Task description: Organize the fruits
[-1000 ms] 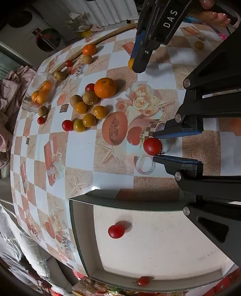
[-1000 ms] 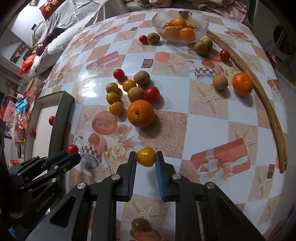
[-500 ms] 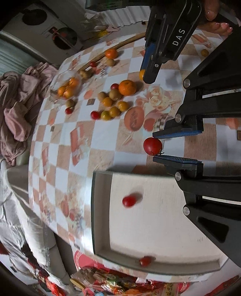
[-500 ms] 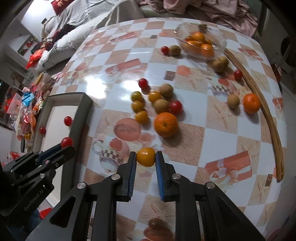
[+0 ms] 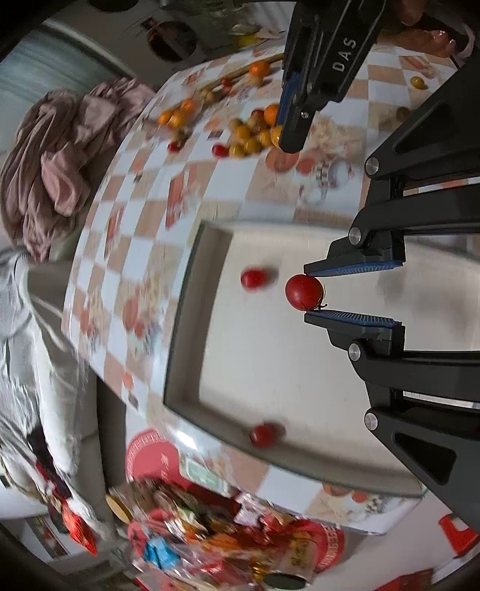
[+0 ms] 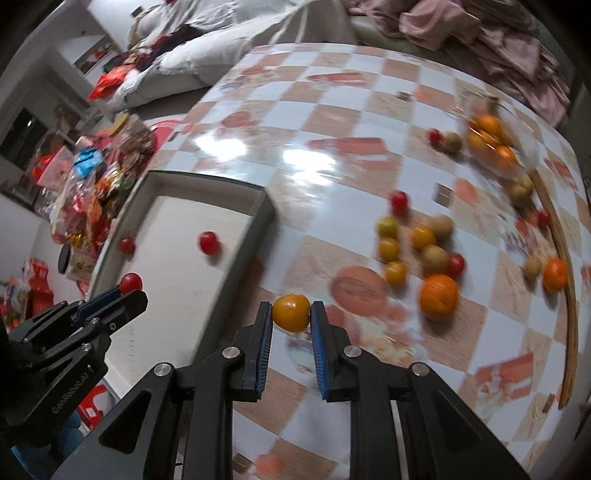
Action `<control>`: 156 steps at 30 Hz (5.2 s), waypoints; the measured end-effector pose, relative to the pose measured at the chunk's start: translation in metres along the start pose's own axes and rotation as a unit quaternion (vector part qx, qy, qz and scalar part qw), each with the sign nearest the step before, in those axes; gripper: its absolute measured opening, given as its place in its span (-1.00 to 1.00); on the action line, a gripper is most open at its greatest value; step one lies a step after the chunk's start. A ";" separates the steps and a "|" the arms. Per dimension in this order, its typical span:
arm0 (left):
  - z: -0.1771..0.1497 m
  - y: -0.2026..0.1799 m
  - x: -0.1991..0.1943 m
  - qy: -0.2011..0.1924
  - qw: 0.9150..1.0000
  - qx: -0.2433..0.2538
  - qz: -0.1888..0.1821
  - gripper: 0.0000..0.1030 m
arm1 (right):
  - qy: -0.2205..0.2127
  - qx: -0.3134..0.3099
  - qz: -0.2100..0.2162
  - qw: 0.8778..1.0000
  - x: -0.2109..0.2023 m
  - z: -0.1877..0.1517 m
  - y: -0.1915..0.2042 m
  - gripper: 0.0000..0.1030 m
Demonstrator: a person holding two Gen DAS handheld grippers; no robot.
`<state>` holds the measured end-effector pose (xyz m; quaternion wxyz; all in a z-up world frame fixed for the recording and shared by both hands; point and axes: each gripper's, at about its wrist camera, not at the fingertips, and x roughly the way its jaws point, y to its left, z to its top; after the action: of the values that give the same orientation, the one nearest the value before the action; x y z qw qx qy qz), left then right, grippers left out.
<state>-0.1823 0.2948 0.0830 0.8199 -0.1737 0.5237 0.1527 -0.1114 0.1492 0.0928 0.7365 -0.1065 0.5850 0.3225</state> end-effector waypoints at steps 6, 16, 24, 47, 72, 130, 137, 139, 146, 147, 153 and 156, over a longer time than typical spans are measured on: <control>-0.006 0.036 0.004 0.003 0.999 -0.033 0.027 -0.62 | 0.011 -0.031 0.021 0.999 0.017 0.014 0.036 -0.56; -0.011 0.071 0.024 0.015 0.997 -0.051 0.061 -0.62 | 0.039 -0.058 0.046 0.996 0.058 0.035 0.082 -0.56; -0.013 0.084 0.039 0.027 0.995 -0.059 0.071 -0.62 | 0.058 -0.080 0.040 0.994 0.085 0.044 0.103 -0.56; -0.024 0.091 0.050 0.048 0.994 -0.044 0.083 -0.58 | 0.067 -0.113 0.023 0.991 0.109 0.039 0.116 -0.48; -0.026 0.088 0.036 0.015 0.998 -0.030 0.054 0.57 | 0.016 -0.049 0.057 0.997 0.056 0.038 0.094 0.32; -0.113 -0.229 0.053 0.106 0.926 0.351 -0.089 0.56 | 0.021 0.230 -0.148 0.962 -0.059 -0.226 -0.161 0.20; -0.117 -0.233 0.059 0.118 0.929 0.343 -0.073 0.43 | 0.027 0.216 -0.154 0.964 -0.049 -0.224 -0.158 0.05; -0.118 -0.234 0.061 0.120 0.930 0.343 -0.064 0.34 | 0.029 0.212 -0.159 0.964 -0.049 -0.225 -0.157 0.02; -0.115 -0.234 0.058 0.117 0.933 0.334 -0.060 -0.27 | 0.032 0.202 -0.158 0.966 -0.048 -0.221 -0.156 -0.54; -0.112 -0.232 0.057 0.120 0.934 0.330 -0.065 -0.32 | 0.032 0.199 -0.157 0.967 -0.048 -0.220 -0.155 -0.53; -0.095 -0.215 0.053 0.134 0.942 0.290 -0.104 -0.49 | 0.020 0.225 -0.125 0.966 -0.057 -0.213 -0.158 -0.54; -0.087 -0.206 0.049 0.134 0.947 0.271 -0.111 -0.49 | 0.015 0.232 -0.113 0.966 -0.060 -0.206 -0.162 -0.54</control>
<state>-0.1434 0.0750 0.0295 0.7703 -0.0207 0.6274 -0.1121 -0.1845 -0.1061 0.0522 0.7636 -0.0026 0.6393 0.0907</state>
